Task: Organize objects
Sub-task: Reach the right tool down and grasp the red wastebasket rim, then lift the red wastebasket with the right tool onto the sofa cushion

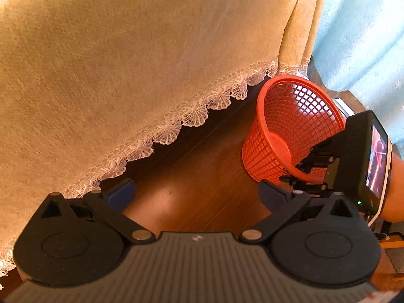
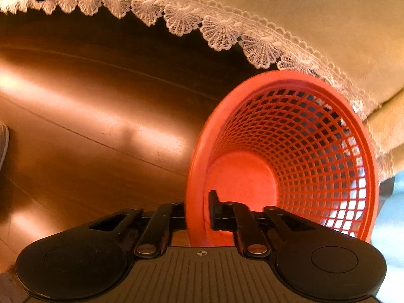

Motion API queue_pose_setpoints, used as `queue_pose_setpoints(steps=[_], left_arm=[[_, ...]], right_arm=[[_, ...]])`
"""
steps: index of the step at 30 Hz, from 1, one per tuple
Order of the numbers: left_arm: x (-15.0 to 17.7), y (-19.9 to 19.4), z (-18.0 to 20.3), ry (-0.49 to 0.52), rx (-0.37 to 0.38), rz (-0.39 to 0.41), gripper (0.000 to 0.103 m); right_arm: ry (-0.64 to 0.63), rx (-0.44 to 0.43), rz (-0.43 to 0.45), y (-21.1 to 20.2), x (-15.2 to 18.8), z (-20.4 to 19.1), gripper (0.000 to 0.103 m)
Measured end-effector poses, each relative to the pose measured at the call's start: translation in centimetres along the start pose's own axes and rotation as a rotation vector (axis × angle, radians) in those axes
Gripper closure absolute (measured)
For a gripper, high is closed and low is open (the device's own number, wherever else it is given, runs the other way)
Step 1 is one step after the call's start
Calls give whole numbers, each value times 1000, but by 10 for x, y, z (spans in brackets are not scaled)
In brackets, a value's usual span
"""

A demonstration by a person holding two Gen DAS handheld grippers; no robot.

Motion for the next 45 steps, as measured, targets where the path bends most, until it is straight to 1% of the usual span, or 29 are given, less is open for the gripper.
queue_pose_setpoints(steps=[2,4,7,10,15,19,22,25,27,30,34,37,38,39,41,45], left_arm=[[-1,-6,-1,-8,1,-7,1],[-3,-17,-2,-16,3,-15,2],[-11,-44,-5,-37,9,-25,2],[-25,-85,-11,-58,19,-25,2],[-65,-173,-27,-74,30,6,2],[-99,-245,-51,-96,28,50,2],[-123,-293,-76,-103,19,84,2],[-145,-332,-102,-91,-3,118,2],[-160,-351,-119,-82,-17,135,2],[-182,-371,-146,-73,-41,158,2],[-217,-382,-179,-91,-61,172,2],[-243,-379,-195,-91,-85,171,2],[-251,-376,-201,-90,-93,166,2],[-259,-371,-205,-88,-99,159,2],[-276,-362,-214,-92,-111,145,2],[-306,-344,-230,-131,-119,132,2]], right_arm=[[-34,27,-7,-6,-3,-3,101],[-57,35,-28,-16,-6,-4,100],[-93,64,-55,-45,-14,-7,100],[-98,77,-83,-89,-19,-9,100],[-115,106,-103,-186,-49,-7,100],[-100,153,-86,-268,-87,-3,100],[-76,195,-70,-320,-122,5,100],[-53,240,-44,-360,-160,13,100],[-52,265,-25,-377,-189,20,100],[-32,284,-10,-388,-227,39,100],[-27,301,-17,-375,-271,64,100],[-31,306,-59,-362,-284,94,100],[-28,301,-82,-353,-290,102,100],[-29,295,-105,-360,-284,111,100],[-37,279,-137,-346,-296,125,100],[-76,258,-156,-329,-315,139,100]])
Point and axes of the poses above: each gripper's, at about its wrist camera, not at the fingertips, and y roughly the way its jaws point, z to its right, x to its underside, the point moved 6 cm from there along y, roughly the way its jaws point, and after that the axes turned 5 degrees about y, right-handed, at the moved point
